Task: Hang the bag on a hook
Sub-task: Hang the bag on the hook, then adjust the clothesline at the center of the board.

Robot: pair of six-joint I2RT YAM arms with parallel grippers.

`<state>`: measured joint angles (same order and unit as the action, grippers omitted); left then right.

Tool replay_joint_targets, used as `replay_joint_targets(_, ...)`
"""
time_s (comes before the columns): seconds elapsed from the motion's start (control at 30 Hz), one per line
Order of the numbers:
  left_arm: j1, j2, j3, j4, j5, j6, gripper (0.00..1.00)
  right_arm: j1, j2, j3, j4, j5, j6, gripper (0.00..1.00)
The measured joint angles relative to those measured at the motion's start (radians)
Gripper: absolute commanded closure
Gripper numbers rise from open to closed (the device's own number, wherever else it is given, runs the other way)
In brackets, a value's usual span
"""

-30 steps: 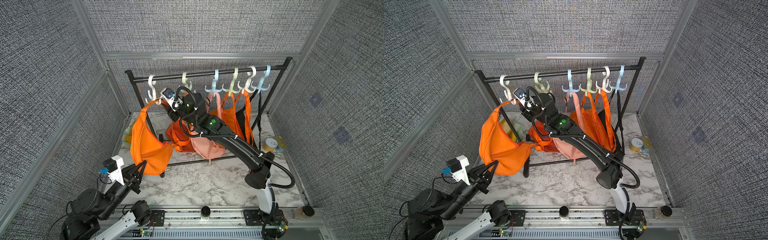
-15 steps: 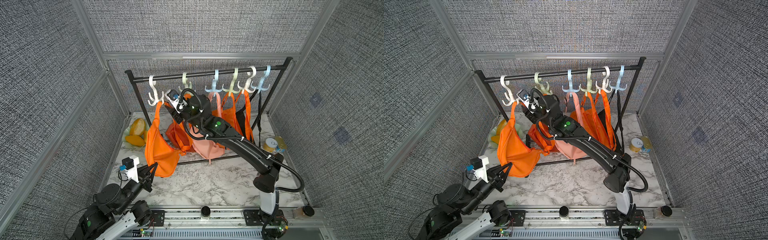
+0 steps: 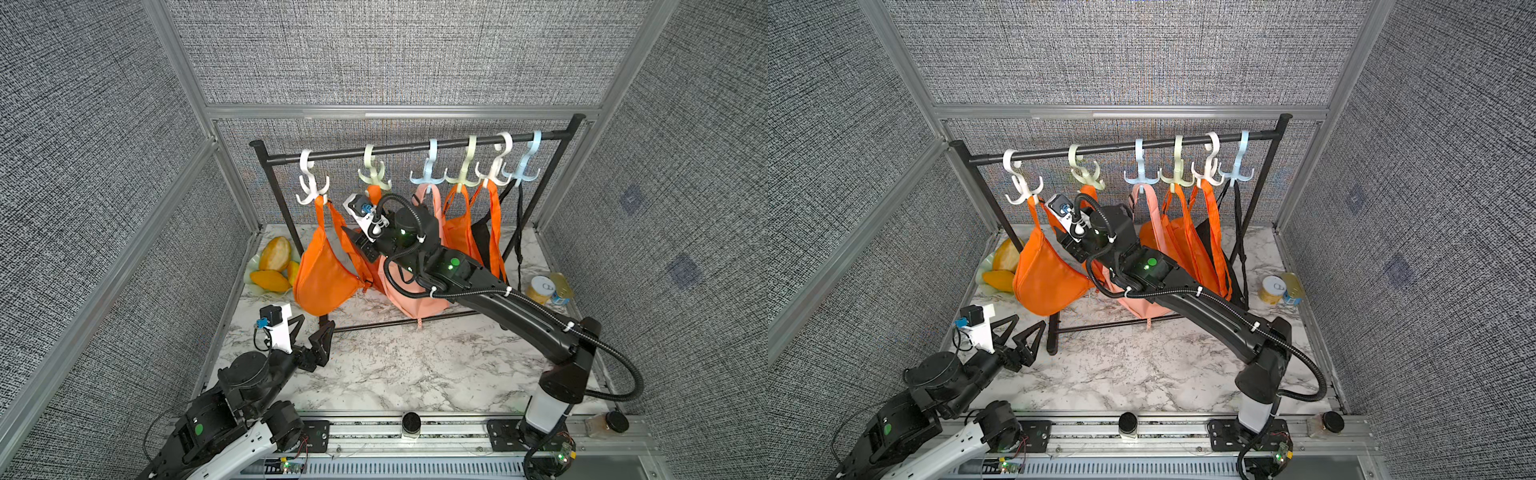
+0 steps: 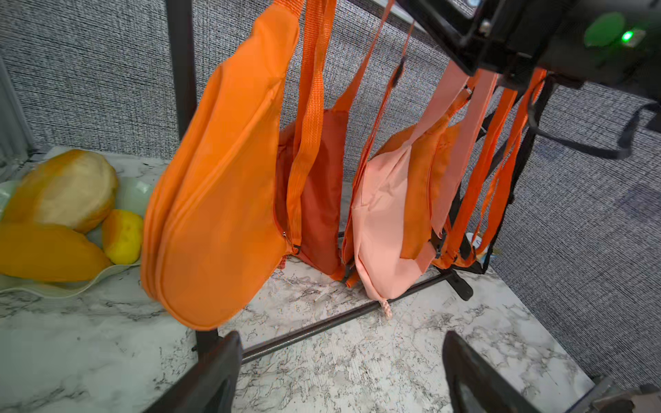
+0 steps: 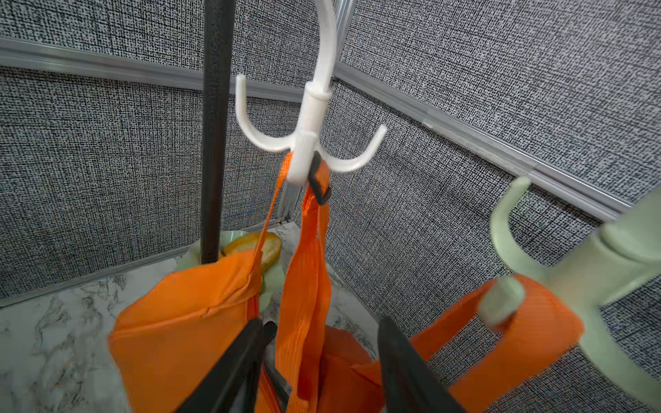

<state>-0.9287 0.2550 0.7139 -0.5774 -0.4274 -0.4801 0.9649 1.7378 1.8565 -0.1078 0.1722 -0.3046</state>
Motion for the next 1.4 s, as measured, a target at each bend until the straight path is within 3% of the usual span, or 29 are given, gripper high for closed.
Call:
replay_joint_targets(0.13, 0.0, 0.039, -0.003, 0.008, -0.076, -0.011, 0.1, 0.021, -0.086, -0.115, 0.018, 0.014, 0.004, 0.42)
replay_joint_targets(0.33, 0.005, 0.282, 0.023, 0.016, -0.162, -0.028, 0.07, 0.049, -0.226, -0.281, 0.04, 0.048, 0.016, 0.41)
replay_joint_targets(0.43, 0.063, 0.378, 0.033, 0.049, -0.17, -0.028, 0.07, 0.051, -0.289, -0.352, 0.056, 0.064, 0.028, 0.41)
replay_joint_targets(0.63, 0.361, 0.502, 0.023, 0.15, -0.061, -0.015, 0.09, 0.051, -0.403, -0.486, 0.069, 0.111, 0.054, 0.41)
replay_joint_targets(0.77, 0.451, 0.578, 0.014, 0.23, 0.013, 0.017, 0.11, 0.053, -0.469, -0.568, 0.084, 0.138, 0.072, 0.41)
replay_joint_targets(1.13, 0.601, 0.736, 0.002, 0.446, 0.167, 0.077, 0.21, 0.048, -0.554, -0.689, 0.096, 0.212, 0.091, 0.41)
replay_joint_targets(1.4, 0.642, 0.828, 0.015, 0.531, 0.195, 0.087, 0.23, 0.034, -0.592, -0.745, 0.095, 0.243, 0.111, 0.41)
